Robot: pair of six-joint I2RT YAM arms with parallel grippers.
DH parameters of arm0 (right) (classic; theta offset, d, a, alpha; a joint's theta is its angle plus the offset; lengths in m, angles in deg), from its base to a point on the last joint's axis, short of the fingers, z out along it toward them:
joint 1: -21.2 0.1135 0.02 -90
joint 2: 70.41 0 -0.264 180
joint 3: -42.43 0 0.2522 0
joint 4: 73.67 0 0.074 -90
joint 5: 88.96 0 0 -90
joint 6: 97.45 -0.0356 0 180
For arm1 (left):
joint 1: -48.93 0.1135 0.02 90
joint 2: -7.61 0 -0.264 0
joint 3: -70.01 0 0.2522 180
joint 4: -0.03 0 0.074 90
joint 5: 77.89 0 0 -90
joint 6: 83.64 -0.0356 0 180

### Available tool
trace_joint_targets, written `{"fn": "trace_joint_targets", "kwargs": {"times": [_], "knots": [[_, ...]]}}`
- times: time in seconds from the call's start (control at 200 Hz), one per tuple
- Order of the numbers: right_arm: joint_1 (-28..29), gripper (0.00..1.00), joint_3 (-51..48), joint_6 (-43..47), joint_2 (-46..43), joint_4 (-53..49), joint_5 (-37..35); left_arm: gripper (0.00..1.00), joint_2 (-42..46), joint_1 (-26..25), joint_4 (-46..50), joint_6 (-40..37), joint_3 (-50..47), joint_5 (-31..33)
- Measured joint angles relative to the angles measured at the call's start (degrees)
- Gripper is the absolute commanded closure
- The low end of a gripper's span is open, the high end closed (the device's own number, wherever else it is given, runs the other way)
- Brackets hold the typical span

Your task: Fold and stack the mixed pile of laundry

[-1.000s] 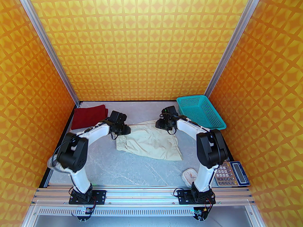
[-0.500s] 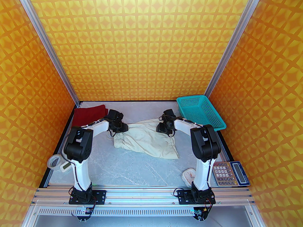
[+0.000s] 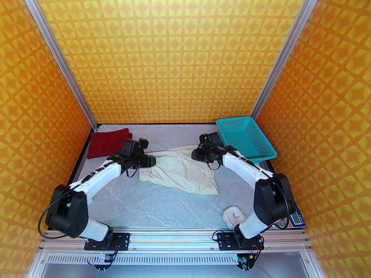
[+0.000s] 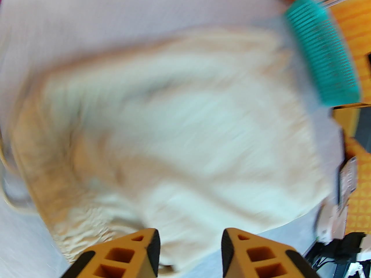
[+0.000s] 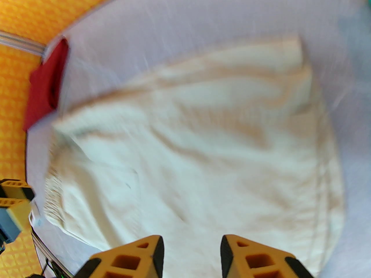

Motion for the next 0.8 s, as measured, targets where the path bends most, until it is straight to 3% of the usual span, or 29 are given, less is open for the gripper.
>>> {"fn": "trace_joint_targets", "kwargs": {"times": [0.18, 0.425, 0.625, 0.8], "knots": [[-0.1, 0.63, -4.3, -0.2, 2.7, 0.1, -2.2, 0.64, -1.9, 2.2, -3.1, 0.2, -6.3, 0.3], [-0.1, 0.65, -5.0, 0.1, 3.6, -0.2, -4.2, 0.59, 0.9, 3.1, -2.9, -0.3, -6.8, 0.4], [0.8, 0.65, -5.0, 0.0, -3.5, -2.2, -4.5, 0.57, 7.7, 1.7, 0.9, -1.1, -1.6, 0.7], [4.8, 0.65, -5.5, -0.5, -9.6, -2.6, -4.6, 0.6, 6.4, -0.3, -0.8, -0.4, 0.9, 0.0]]}}
